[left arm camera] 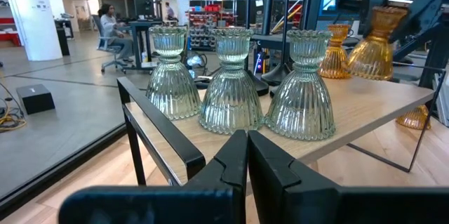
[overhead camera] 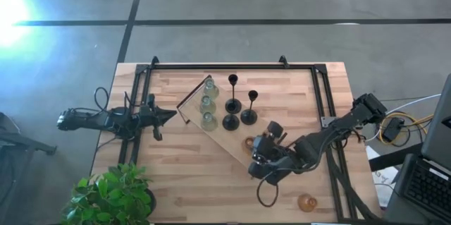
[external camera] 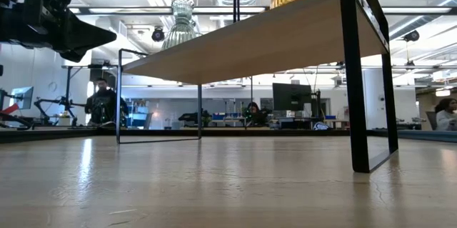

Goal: Pick & Place candle stick holders
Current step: Put the top orange candle holder on the shelf

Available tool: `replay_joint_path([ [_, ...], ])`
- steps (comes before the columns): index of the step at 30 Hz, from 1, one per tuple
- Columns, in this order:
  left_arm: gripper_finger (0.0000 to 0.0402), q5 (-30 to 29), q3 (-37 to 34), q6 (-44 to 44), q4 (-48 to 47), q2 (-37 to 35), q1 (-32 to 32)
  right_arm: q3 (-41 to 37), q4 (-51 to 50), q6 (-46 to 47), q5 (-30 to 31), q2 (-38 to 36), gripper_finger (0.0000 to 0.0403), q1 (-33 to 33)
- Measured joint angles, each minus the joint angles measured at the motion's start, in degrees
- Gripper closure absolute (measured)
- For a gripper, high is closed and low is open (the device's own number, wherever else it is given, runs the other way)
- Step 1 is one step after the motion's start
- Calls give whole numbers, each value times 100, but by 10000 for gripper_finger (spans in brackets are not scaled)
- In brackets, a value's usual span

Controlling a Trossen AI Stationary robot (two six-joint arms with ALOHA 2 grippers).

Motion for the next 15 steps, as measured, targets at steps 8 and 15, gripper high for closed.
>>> replay_joint_path([
  [8, 383, 1, 0, -1, 0, 0, 0, 148, -79, -1094, -339, -121, 289, 2],
  [15, 385, 2, 0, 1, 0, 0, 1, 155, -82, -1833, -625, -421, 289, -57],
])
